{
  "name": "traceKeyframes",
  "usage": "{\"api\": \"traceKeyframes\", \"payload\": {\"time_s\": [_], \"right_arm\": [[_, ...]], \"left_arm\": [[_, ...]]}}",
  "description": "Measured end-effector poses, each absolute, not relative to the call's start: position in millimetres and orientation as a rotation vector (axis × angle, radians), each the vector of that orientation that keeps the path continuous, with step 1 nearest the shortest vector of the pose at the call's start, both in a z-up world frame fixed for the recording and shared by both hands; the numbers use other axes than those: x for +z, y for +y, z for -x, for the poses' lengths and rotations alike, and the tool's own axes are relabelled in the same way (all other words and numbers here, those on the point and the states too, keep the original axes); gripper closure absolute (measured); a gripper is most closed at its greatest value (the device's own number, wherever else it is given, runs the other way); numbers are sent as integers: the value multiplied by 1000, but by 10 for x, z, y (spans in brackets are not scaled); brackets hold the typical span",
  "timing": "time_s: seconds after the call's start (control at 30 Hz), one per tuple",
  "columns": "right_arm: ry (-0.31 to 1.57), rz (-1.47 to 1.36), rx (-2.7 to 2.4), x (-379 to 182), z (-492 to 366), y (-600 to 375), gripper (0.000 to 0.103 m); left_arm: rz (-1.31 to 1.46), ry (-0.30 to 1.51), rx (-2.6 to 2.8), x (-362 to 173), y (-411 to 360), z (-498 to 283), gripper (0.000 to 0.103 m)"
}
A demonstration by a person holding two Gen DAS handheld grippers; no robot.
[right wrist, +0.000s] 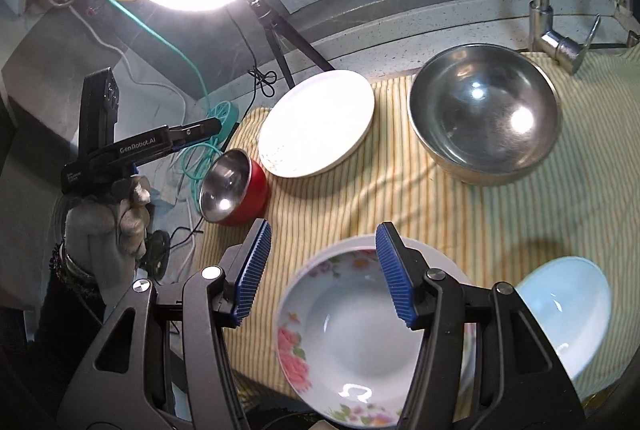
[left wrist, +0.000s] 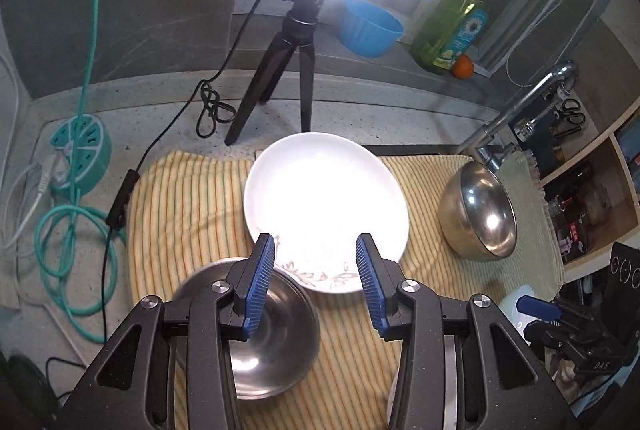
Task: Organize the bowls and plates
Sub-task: 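Move both grippers to the plain white plate rim and close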
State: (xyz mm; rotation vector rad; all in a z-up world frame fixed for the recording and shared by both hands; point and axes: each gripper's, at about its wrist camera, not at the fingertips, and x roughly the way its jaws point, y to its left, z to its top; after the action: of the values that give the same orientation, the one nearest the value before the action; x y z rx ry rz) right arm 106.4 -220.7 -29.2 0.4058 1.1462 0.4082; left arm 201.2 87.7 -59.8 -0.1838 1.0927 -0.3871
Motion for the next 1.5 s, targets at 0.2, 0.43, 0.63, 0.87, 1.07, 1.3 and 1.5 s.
{"api": "traceKeyframes", "payload": {"time_s": [0.2,0.43,0.63,0.87,1.07,1.3,1.5], "right_arm": [[1168,-402,361,-476,-1395,-2034,46],[1232,-432,324,-837,-1707,-1906,52],[1259,-458,296,-1016,-1897,-1863,56],[1298,-441,287,-1171,-2054,-1832,70],[1329,-445,274,-1325,-2163,-1816,78],[1343,-435,286,-1390,-2270,-1788,88],[1350,-419,280,-1405,-2282,-1779,88]], "left_arm": [[170,1156,-408,-813,900,-2432,62],[162,1223,-424,-1087,881,-2818,62],[135,1259,-436,-1246,813,-3028,62],[140,1289,-458,-1376,776,-3146,65],[128,1309,-478,-1464,699,-3182,76],[116,1317,-483,-1491,680,-3181,78],[134,1321,-483,-1478,662,-3172,78]]}}
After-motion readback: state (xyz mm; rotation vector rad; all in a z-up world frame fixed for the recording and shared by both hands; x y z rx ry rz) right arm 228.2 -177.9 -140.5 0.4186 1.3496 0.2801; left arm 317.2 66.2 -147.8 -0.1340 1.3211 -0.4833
